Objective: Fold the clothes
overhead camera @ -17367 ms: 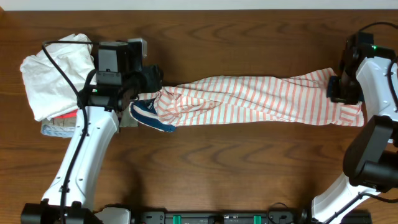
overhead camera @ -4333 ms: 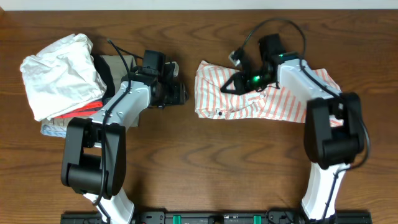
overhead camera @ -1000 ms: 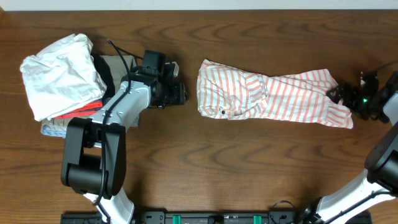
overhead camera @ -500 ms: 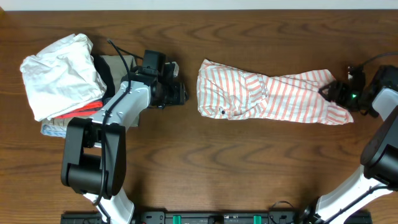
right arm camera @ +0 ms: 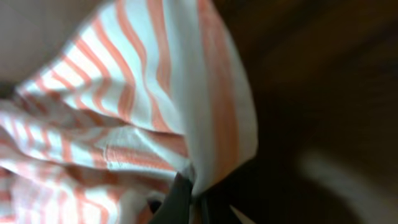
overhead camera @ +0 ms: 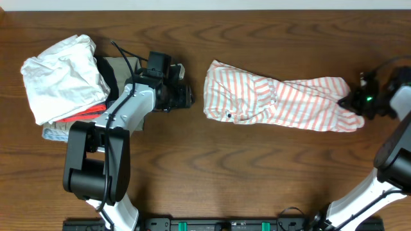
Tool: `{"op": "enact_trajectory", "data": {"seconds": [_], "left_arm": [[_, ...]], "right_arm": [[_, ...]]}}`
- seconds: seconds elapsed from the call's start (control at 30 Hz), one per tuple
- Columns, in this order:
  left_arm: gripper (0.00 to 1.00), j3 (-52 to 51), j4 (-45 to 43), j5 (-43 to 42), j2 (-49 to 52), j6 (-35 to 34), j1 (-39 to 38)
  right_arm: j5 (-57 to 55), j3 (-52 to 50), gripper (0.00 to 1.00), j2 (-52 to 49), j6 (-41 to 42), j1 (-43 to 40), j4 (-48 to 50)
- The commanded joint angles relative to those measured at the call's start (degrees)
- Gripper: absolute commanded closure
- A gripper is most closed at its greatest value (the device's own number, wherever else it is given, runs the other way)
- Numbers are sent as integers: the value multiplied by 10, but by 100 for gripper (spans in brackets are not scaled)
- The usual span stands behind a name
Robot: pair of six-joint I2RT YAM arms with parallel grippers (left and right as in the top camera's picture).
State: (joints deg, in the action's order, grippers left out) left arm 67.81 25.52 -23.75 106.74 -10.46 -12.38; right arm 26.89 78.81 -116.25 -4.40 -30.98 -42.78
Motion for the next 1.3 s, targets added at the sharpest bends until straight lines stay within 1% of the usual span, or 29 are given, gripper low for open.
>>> {"op": "enact_trajectory", "data": {"seconds": [0.0, 0.17, 0.3, 0.43, 0.63, 0.8, 0.9, 1.0, 1.03, 1.07, 1.17, 1.27], "left_arm": [[48, -1, 2, 4, 3, 5, 2], [49, -1, 2, 4, 3, 5, 2], [49, -1, 2, 4, 3, 5, 2], [48, -1, 2, 4, 3, 5, 2], [48, -1, 12, 5, 3, 6, 2], [48, -1, 17, 5, 3, 5, 2], [48, -1, 17, 5, 3, 6, 2], [48, -1, 17, 5, 3, 6, 2], [48, -1, 17, 5, 3, 6, 2], [48, -1, 18, 5, 3, 6, 2], [48, -1, 21, 5, 3, 6, 2], [48, -1, 23, 5, 3, 6, 2]], "right_arm": [[-35, 92, 99, 48, -9, -17, -51], [-43, 184, 99, 54, -24, 12, -170], [-49, 214, 99, 55, -26, 60, -221], [-66, 227, 99, 55, -24, 136, -246], [-107, 229, 99, 55, 38, 270, -234], [-118, 229, 99, 55, 78, 375, -189], [-154, 229, 99, 54, 97, 433, -165], [-195, 229, 97, 48, 102, 483, -155], [-204, 229, 94, 43, 102, 497, -153], [-208, 229, 92, 37, 102, 508, -152], [-208, 228, 89, 19, 102, 538, -146], [-192, 228, 89, 0, 94, 568, -134]]}}
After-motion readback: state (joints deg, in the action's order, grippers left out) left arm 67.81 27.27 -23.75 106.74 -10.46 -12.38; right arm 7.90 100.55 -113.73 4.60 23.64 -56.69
